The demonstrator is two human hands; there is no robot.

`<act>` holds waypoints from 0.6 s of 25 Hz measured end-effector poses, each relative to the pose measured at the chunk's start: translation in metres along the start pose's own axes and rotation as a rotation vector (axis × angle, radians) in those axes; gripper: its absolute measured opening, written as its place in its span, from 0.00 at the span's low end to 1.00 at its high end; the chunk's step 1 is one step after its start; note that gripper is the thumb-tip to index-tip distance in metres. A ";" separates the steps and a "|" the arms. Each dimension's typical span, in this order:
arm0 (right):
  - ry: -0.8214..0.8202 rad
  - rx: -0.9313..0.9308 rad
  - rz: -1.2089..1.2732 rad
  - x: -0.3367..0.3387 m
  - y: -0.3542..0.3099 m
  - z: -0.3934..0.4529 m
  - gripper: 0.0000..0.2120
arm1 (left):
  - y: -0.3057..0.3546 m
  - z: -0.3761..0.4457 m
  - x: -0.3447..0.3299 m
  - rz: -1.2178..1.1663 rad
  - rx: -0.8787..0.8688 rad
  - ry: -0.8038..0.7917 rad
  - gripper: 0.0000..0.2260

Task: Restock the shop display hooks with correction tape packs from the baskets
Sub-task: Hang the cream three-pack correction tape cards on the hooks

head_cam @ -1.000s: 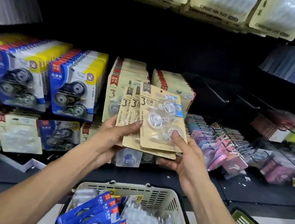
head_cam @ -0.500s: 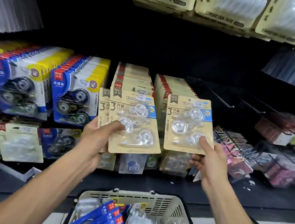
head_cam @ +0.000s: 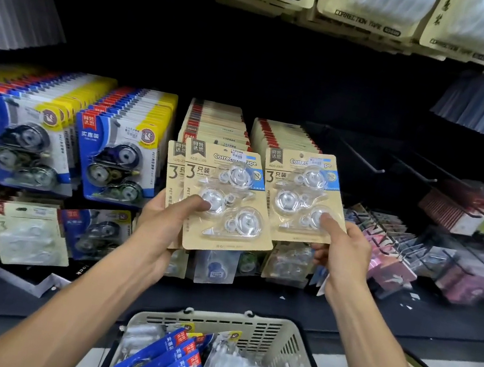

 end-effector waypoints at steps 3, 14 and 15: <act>0.093 0.030 0.015 0.006 -0.002 0.001 0.09 | 0.003 0.000 -0.005 -0.022 0.001 -0.007 0.12; 0.138 -0.003 -0.035 -0.027 0.030 0.053 0.14 | 0.003 0.009 -0.007 0.006 -0.033 -0.015 0.14; 0.142 -0.011 -0.033 -0.033 0.032 0.057 0.14 | 0.002 0.010 -0.006 0.011 -0.034 -0.011 0.14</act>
Point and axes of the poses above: each hand's wrist, its own z-axis towards the middle knuckle, its own x-axis out of the back of the hand, y = z × x, the point moved 6 cm from there along z, towards the middle knuckle, and after that the axes turned 10 degrees about z, right-handed, at the moved point
